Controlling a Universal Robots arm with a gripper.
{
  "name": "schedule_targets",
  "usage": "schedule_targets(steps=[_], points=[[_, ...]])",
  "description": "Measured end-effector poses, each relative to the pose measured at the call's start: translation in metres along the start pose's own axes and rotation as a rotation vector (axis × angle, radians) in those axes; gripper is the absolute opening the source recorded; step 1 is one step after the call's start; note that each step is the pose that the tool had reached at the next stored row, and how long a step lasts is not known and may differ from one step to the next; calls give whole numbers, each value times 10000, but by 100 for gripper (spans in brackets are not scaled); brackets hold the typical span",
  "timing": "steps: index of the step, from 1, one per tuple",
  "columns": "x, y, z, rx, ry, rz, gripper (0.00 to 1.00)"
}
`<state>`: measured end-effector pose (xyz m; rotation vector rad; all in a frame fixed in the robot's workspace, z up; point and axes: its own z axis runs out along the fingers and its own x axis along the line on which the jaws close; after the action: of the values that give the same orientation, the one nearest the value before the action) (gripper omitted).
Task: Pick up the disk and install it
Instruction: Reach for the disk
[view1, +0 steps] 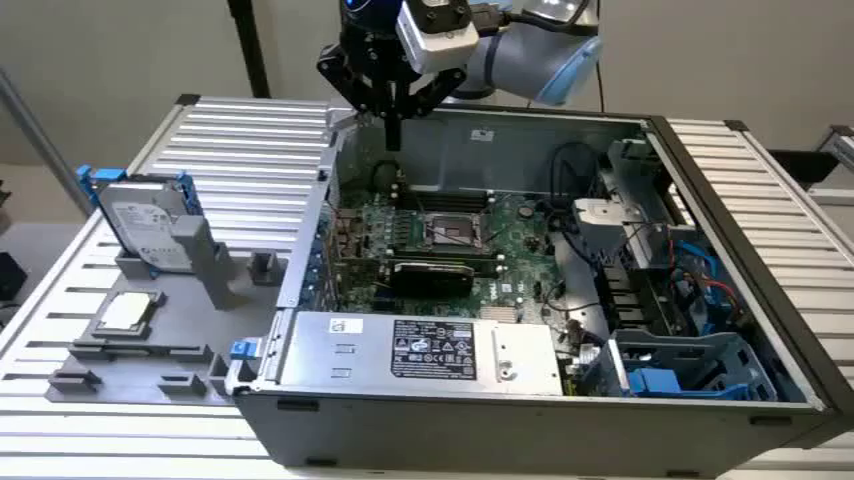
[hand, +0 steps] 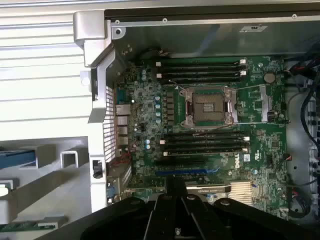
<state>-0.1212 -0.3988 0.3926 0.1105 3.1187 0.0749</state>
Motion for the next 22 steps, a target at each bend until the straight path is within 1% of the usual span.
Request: schedule_targets(steps=[14, 16, 22], points=[[5, 0, 0, 0, 2, -1, 0], [58, -4, -1, 1, 0, -1, 0], [328, -23, -7, 0, 0, 1, 0]])
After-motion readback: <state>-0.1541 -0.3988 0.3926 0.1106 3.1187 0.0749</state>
